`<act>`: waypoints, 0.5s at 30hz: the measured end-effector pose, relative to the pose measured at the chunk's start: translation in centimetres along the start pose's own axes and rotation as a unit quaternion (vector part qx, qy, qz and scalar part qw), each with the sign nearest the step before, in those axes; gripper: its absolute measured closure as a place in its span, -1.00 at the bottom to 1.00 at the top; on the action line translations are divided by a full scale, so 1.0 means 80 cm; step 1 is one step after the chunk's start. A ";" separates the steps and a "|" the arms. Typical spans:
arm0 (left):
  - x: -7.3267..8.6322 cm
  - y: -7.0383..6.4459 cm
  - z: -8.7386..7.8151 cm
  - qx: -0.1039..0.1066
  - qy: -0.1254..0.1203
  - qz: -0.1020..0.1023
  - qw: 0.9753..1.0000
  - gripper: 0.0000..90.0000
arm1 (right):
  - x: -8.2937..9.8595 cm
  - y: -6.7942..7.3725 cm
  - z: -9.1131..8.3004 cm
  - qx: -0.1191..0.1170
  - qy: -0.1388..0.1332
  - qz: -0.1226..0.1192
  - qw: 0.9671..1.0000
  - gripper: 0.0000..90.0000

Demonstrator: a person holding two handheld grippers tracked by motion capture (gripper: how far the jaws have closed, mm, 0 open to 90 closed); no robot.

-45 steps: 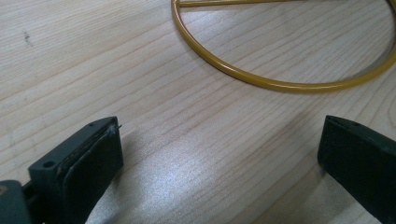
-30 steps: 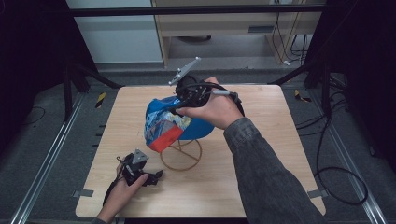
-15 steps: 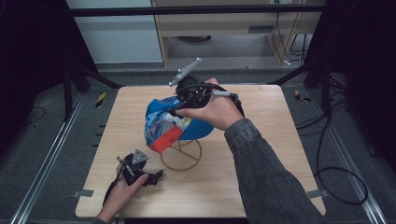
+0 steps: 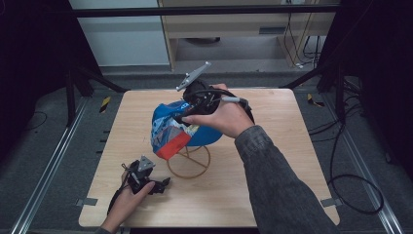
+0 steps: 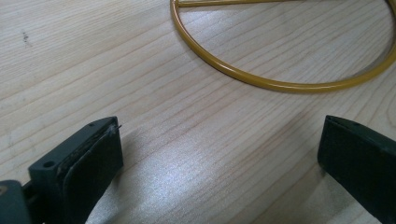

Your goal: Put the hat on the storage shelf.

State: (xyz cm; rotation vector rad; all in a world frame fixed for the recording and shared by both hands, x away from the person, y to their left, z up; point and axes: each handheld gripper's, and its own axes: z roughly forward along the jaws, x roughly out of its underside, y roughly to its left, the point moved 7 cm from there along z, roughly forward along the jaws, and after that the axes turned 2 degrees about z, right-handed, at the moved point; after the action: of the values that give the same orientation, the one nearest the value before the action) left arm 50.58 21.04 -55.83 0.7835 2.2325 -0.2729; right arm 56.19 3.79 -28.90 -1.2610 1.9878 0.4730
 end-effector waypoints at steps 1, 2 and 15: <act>0.000 0.000 0.000 0.000 0.000 0.000 1.000 -1.00 | 0.000 0.000 -0.001 0.001 -0.001 0.000 1.000 -0.36; 0.000 0.000 0.000 0.000 0.000 0.000 1.000 -1.00 | 0.000 0.000 -0.001 0.001 -0.003 0.003 1.000 -0.38; 0.000 0.000 0.000 0.000 0.001 0.000 1.000 -1.00 | 0.007 0.000 -0.016 0.019 -0.018 0.013 1.000 -0.77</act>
State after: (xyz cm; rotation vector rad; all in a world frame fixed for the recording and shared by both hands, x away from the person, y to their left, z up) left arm 50.55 21.02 -55.82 0.7851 2.2333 -0.2733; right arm 55.57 2.65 -28.48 -1.1955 1.9757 0.4648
